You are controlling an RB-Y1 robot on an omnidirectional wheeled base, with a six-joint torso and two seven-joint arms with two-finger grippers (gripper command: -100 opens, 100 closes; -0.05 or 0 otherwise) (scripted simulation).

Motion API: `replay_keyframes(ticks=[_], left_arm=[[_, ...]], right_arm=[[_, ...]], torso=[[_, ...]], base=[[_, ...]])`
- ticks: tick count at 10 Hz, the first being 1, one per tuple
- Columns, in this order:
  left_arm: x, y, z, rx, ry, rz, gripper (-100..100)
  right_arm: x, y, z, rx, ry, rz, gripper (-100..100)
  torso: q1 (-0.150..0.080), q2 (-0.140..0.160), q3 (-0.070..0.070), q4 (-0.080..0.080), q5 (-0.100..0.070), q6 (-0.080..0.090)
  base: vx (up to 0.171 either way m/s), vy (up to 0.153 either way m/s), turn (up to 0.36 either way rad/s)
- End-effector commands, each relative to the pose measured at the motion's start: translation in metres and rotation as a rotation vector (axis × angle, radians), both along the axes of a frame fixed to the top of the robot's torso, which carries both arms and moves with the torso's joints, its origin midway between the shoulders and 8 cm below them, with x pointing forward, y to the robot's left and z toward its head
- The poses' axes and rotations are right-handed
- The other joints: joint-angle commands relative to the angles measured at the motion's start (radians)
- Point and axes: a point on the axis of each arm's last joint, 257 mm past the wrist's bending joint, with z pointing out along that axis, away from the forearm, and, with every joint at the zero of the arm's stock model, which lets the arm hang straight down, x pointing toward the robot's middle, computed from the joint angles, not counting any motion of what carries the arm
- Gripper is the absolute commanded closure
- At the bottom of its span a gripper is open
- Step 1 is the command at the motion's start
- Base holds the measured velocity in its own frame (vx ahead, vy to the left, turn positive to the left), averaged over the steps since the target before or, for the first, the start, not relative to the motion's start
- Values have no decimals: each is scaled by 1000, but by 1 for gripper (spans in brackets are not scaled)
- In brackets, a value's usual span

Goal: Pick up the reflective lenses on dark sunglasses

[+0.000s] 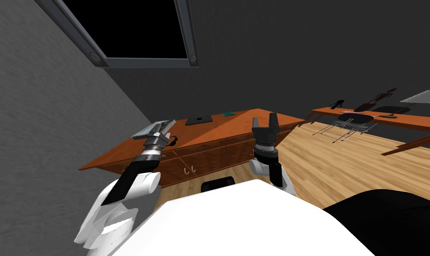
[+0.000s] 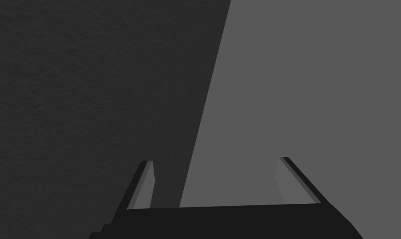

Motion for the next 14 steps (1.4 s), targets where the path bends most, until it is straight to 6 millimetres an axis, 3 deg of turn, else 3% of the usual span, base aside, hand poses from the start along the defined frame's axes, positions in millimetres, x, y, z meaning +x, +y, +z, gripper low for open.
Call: replay_keyframes(ticks=[1,5,6,8,9,11,12,14], left_arm=[[4,4,-4,-7,34,8,-100],[12,15,-17,-19,115,32,-100],[15,18,-13,-24,127,29,-100],[18,23,-25,-29,174,48,-100],[21,27,-19,-33,180,45,-100],[22,32,-32,-38,230,64,-100],[25,35,-26,-42,236,62,-100],[26,41,-40,-48,290,84,-100]], right_arm=[[0,0,0,0,0,0,0],[0,0,0,0,0,0,0],[0,0,0,0,0,0,0],[0,0,0,0,0,0,0],[0,0,0,0,0,0,0],[0,0,0,0,0,0,0],[0,0,0,0,0,0,0],[0,0,0,0,0,0,0]], torso=[[0,0,0,0,0,0],[0,0,0,0,0,0],[1,0,0,0,0,0],[1,0,0,0,0,0],[1,0,0,0,0,0],[1,0,0,0,0,0],[2,-1,0,0,0,0],[1,-1,0,0,0,0]], base=[[-7,-34,14],[-3,-22,5],[-3,-26,5],[-4,-19,4],[-3,-17,3],[-2,-13,1],[1,-15,-3],[0,-11,0]])
